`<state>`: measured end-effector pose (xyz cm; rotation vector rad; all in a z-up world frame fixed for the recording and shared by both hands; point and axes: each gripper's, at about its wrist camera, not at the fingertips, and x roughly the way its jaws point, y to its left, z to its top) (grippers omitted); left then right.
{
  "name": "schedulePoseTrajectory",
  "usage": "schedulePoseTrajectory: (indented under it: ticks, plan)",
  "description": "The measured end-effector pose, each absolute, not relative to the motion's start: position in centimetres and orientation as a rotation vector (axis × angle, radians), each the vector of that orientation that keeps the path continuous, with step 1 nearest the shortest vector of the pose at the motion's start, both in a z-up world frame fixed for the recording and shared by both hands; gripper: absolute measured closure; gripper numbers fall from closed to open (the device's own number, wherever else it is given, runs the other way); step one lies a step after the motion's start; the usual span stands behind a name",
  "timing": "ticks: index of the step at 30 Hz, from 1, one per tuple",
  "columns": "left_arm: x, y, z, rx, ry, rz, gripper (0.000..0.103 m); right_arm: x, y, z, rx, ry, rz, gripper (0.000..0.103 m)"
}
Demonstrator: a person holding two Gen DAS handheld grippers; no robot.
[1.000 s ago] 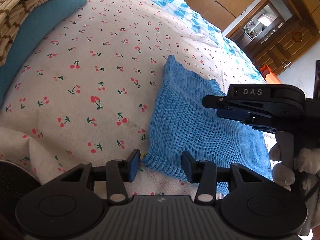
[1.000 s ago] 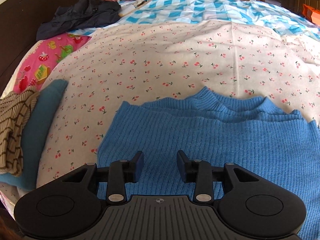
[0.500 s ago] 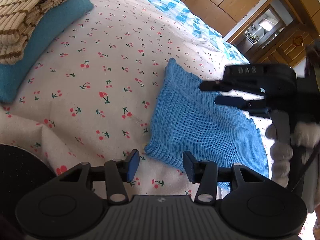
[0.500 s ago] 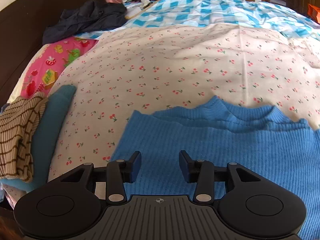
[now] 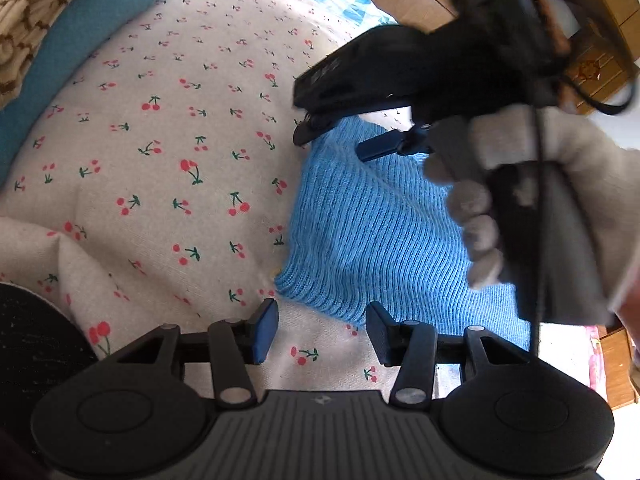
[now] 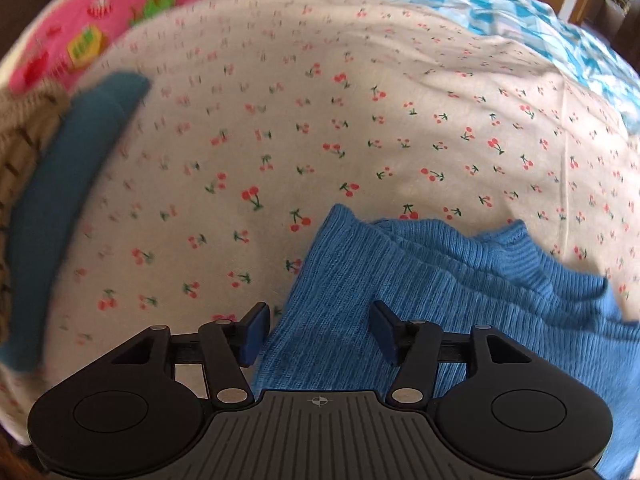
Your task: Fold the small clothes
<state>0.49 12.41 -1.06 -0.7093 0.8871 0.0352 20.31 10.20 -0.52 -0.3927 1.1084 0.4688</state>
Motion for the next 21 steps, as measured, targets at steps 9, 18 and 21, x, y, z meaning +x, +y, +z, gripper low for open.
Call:
schedulePoseTrajectory:
  ticks: [9,18,21]
  plan:
    - [0.3,12.5,-0.9,-0.695,0.870,0.052,0.051,20.4,9.1,-1.5,-0.491,1.071,0.487,0.067]
    - [-0.8,12.2,0.4,-0.608,0.778,0.176,0.034,19.8,7.8,0.1,-0.425,1.051,0.526,0.088]
    - [-0.5,11.6,0.5,-0.557,0.785,0.177,0.029,19.9,6.4,0.8,-0.357,1.045,0.535,0.090]
